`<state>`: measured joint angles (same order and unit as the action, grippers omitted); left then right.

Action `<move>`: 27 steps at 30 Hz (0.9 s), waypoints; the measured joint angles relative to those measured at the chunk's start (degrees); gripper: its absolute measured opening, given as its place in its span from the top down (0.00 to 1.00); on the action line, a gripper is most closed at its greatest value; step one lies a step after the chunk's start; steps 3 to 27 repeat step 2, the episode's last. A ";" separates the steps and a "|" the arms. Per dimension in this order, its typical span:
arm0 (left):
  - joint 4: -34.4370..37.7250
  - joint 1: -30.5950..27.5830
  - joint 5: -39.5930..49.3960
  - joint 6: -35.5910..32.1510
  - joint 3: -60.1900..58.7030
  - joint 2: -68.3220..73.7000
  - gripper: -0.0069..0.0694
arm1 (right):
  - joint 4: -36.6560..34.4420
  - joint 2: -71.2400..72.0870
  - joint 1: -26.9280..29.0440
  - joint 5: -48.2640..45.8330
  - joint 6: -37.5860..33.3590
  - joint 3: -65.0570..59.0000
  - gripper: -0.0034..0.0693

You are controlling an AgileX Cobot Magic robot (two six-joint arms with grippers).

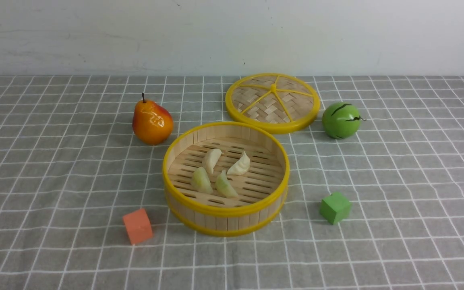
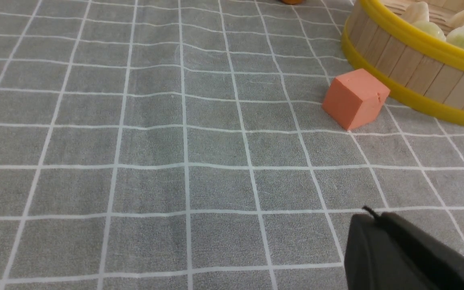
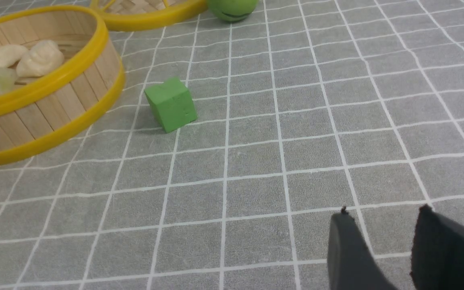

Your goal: Put the dumplings into the steamer on the table with the grey tablecloth.

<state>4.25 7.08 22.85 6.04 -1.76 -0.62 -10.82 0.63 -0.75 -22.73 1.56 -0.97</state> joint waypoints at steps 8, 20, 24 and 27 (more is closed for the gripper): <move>0.00 0.00 0.00 0.00 0.00 0.00 0.90 | 0.00 0.00 0.00 0.00 0.00 0.00 0.62; 0.00 0.00 0.00 0.00 0.00 0.00 0.90 | 0.00 0.00 0.00 0.00 0.00 0.00 0.62; 0.00 0.00 0.00 0.00 0.00 0.00 0.90 | 0.00 0.00 0.00 0.00 0.00 0.00 0.62; 0.00 0.00 0.00 0.00 0.00 0.00 0.90 | 0.00 0.00 0.00 0.00 0.00 0.00 0.62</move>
